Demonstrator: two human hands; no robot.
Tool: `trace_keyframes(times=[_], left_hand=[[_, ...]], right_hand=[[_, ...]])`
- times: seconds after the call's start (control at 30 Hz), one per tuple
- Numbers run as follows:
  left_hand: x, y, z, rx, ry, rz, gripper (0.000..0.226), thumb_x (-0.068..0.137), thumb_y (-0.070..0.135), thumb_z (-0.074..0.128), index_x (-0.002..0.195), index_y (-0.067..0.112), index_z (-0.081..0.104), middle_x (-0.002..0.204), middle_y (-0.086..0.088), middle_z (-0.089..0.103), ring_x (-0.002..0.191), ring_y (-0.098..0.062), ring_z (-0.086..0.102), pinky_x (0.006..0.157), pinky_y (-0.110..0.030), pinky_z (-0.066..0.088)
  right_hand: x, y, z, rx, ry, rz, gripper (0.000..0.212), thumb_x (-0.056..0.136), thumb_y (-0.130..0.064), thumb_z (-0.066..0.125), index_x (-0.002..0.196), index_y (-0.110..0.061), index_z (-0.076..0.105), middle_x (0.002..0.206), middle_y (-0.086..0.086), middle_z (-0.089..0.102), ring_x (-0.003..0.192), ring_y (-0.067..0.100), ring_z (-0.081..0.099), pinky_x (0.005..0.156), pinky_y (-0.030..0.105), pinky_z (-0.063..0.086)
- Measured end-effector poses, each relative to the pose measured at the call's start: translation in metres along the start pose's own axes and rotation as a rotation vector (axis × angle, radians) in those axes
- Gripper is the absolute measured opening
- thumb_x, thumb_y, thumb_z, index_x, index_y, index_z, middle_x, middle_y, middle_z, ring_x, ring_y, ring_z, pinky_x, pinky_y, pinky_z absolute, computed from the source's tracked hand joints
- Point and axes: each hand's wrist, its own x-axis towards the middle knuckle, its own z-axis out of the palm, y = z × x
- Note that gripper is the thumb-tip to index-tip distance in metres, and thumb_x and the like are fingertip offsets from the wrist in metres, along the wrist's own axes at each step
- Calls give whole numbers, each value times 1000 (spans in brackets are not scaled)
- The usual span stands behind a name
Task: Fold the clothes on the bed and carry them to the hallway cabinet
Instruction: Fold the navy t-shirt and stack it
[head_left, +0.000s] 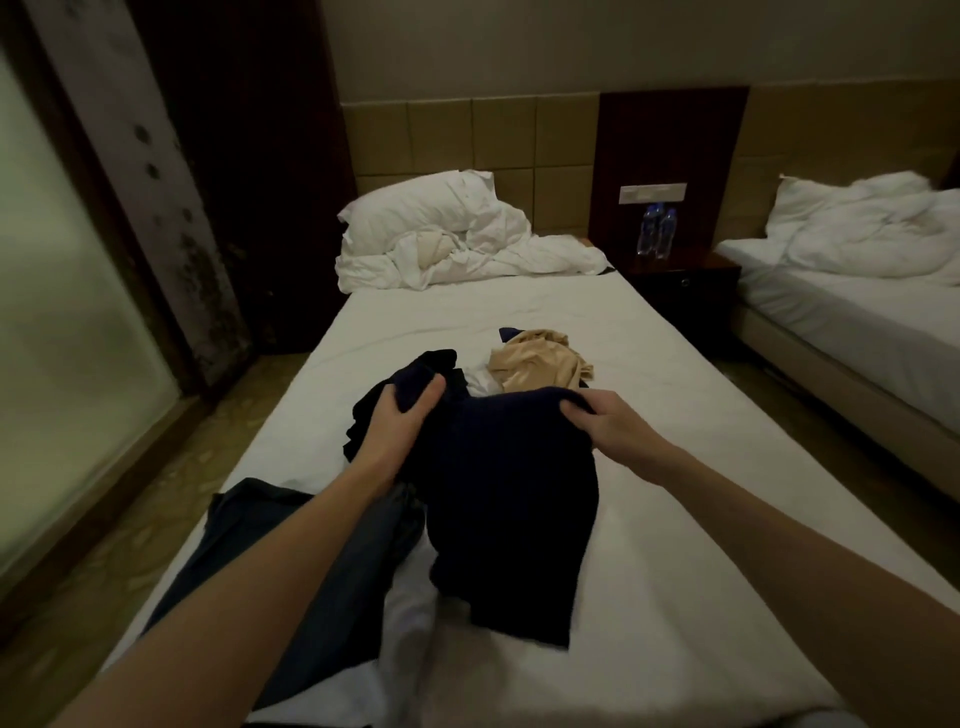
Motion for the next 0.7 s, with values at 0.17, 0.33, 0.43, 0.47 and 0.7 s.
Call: trace_keyframes(times=[0.17,0.33,0.43,0.47,0.7], left_hand=[[-17,4,-27,-11,-72,-52,21,86,-4,63,103,8,61,102,-17,66,87,-29,67,70,-36,57],[-34,15,-29,-92,-371,-298,40,87,30,73,122,10,64,116,-12,71,104,-25,69,82,-33,57],[-39,17,-14,247,-373,-156,28,88,21,73,115,15,69,110,-7,72,99,-21,71,85,-30,58],[-40,20,-10,274,-333,-91,20,89,15,73,109,14,72,106,-8,74,99,-24,71,86,-32,58],[-32,52,-24,246,-102,231,20,99,14,57,117,15,68,112,-5,71,96,-14,69,82,-28,57]], right_hand=[[-11,-36,-4,46,-24,-135,24,100,-13,51,115,-24,67,116,-14,66,113,9,58,103,27,41],[-20,-68,-14,113,-82,-161,27,96,-5,55,110,-18,75,115,-8,69,108,5,62,97,24,45],[-26,-80,-23,65,-122,-179,30,95,-4,55,103,-23,77,115,-8,69,107,0,61,93,16,45],[-29,-82,-27,49,-115,-180,32,94,-3,56,101,-25,78,113,-10,69,103,-4,61,88,10,44],[-36,-74,-76,-200,38,-99,13,89,-23,71,101,-29,72,105,-7,68,101,12,62,91,31,51]])
